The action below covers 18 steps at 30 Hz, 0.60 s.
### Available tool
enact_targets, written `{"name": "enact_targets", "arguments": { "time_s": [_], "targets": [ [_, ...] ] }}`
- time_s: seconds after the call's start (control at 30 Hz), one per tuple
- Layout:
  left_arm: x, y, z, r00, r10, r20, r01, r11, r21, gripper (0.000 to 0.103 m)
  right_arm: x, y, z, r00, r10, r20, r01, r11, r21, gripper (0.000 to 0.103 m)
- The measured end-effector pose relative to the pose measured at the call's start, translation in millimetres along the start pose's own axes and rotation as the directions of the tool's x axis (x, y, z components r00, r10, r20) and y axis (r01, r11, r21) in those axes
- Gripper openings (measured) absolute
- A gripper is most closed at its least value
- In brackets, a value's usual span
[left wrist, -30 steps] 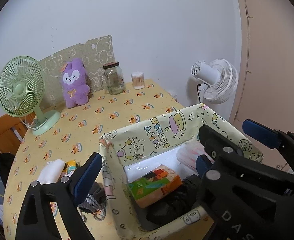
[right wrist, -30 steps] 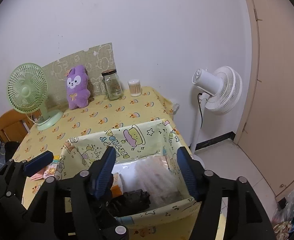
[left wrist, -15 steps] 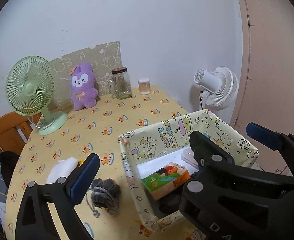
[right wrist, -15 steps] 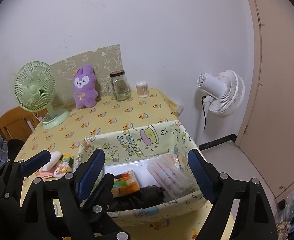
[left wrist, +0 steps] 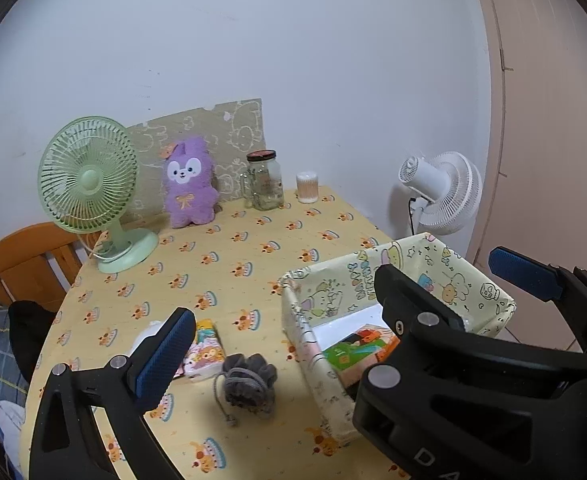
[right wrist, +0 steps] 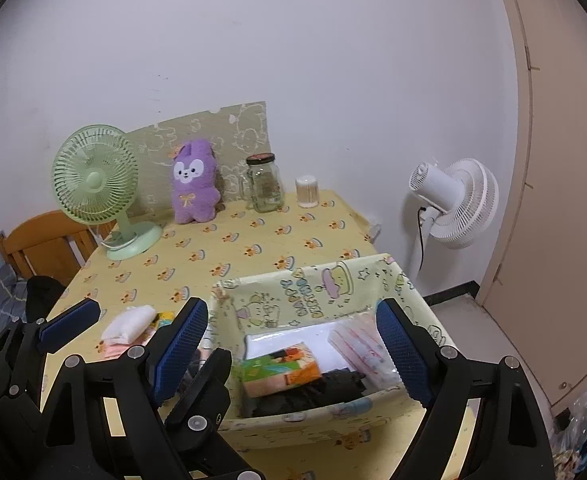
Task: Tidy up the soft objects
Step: 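Withdraw both tools from the box back over the table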
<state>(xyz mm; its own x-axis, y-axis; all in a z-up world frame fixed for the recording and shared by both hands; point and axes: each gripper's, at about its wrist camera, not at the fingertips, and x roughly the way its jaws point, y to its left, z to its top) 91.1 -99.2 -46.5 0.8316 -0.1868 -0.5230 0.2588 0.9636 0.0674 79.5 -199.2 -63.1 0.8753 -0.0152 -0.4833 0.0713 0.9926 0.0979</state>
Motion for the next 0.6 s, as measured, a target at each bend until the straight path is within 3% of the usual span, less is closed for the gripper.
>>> {"name": "enact_targets", "arguments": {
  "time_s": [0.6],
  "targets": [
    [-23.8, 43.5, -15.7, 1.0, 0.011, 0.023, -0.01, 0.999, -0.032, 0.103, -13.4, 54.5, -3.0, 0.999, 0.03, 0.019, -0.028, 0.996, -0.079, 0.088]
  ]
}}
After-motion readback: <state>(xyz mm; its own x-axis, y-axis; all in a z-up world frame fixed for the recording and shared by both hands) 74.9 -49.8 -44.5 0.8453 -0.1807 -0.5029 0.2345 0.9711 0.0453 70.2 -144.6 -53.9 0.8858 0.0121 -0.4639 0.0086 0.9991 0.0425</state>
